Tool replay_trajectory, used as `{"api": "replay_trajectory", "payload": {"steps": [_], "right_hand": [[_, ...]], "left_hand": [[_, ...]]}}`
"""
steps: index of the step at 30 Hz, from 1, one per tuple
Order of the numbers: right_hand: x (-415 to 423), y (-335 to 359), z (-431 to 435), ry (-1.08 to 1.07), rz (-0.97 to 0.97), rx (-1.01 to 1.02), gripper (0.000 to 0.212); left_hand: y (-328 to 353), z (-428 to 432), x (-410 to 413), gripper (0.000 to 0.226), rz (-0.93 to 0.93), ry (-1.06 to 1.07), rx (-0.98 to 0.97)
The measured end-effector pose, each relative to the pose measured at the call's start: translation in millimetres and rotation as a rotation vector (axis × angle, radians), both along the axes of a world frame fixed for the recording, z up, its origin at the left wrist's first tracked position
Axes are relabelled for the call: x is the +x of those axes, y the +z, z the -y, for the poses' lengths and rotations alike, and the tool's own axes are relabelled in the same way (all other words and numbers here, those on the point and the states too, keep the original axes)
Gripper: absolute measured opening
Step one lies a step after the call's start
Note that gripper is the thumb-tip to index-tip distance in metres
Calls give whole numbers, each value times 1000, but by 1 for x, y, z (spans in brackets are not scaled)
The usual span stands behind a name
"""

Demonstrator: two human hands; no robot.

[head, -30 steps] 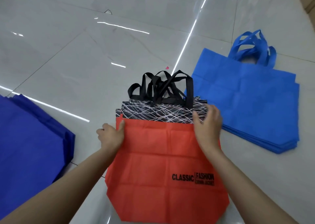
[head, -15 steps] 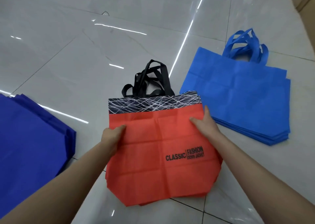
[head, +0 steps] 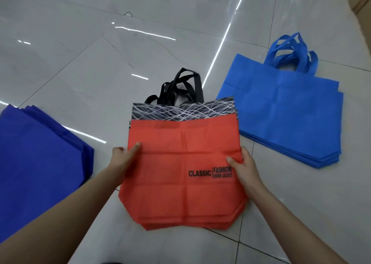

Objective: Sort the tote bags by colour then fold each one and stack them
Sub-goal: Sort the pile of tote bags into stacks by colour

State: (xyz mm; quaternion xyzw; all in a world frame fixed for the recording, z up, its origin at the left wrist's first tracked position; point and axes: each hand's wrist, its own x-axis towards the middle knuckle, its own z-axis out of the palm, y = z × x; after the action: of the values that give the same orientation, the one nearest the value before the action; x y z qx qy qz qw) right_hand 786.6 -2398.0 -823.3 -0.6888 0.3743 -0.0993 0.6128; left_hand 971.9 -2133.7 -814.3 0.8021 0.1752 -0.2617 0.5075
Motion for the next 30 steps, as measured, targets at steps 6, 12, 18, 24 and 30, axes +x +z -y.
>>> {"api": "replay_trajectory", "payload": {"steps": [6,12,18,24,30], "right_hand": [[65,11,-1,-38,158,-71,34],[155,11,3,-146,173,-1,25],[218,5,15,-194,83,-10,46],[202,23,-20,13,-57,-740,50],[179,58,-123,865,-64,-426,31]], "left_hand": [[9,-11,27,49,226,-103,-15],[4,-8,64,70,547,-273,315],[-12,3,54,66,559,-564,386],[6,-16,42,49,667,-465,303],[33,-70,-6,26,501,-144,207]]}}
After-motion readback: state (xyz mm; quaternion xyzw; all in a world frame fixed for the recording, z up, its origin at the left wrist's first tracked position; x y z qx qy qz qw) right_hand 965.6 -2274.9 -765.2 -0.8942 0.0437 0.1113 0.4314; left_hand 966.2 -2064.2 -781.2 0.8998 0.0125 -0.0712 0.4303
